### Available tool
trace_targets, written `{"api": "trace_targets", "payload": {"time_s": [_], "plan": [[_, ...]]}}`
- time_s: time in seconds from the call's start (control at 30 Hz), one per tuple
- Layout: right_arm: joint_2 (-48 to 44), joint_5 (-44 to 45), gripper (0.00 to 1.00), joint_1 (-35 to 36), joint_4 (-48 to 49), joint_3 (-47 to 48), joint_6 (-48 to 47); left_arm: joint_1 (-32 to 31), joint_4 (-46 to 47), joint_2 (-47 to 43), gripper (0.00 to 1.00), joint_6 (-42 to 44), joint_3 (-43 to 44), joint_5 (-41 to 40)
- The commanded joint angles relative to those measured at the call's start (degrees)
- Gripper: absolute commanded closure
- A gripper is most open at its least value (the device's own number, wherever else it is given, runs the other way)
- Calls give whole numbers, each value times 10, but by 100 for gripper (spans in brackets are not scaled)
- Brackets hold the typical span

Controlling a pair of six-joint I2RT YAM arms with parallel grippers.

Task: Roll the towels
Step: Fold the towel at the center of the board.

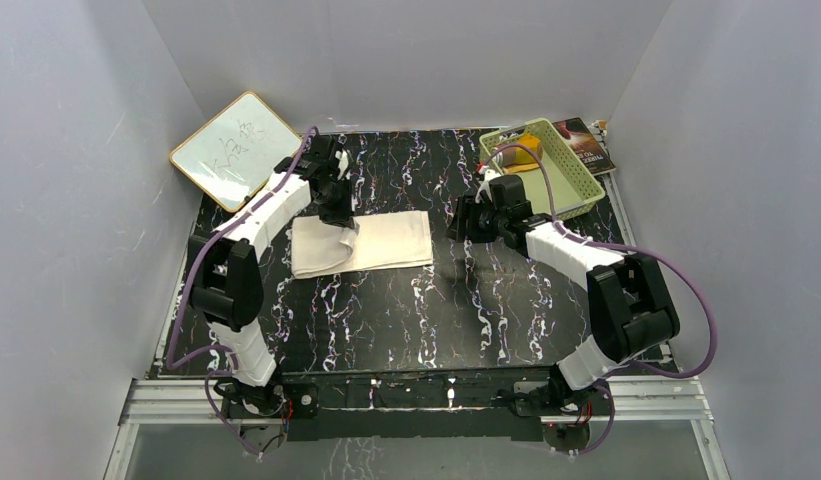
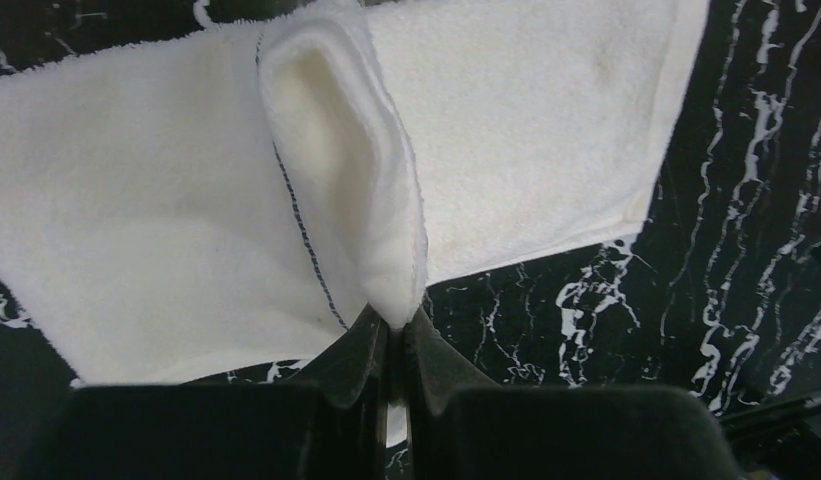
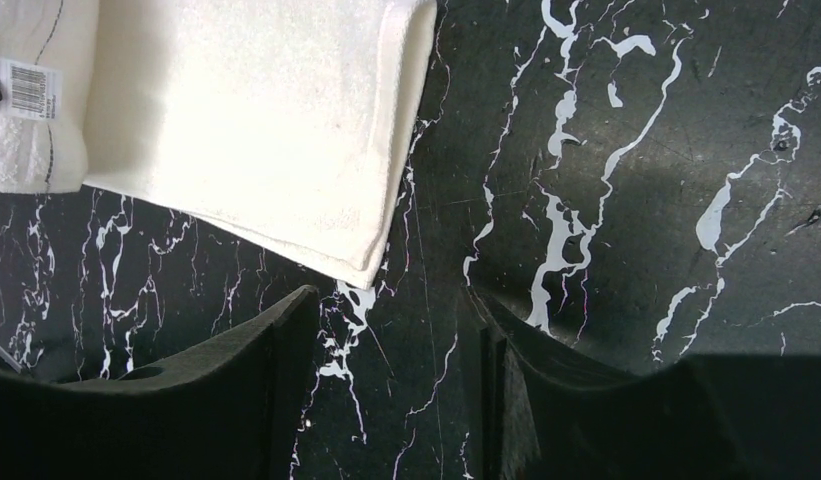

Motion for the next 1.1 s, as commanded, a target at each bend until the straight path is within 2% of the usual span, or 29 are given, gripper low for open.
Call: {"api": "trace_targets", "payload": {"time_s": [0.0,1.07], "plan": [[1,6,49,2,10,28,-10,-5,7,-11,100,-29,27,69],[22,0,46,2,13,24,-19,-45,48,62,100,-73,72,94]]}}
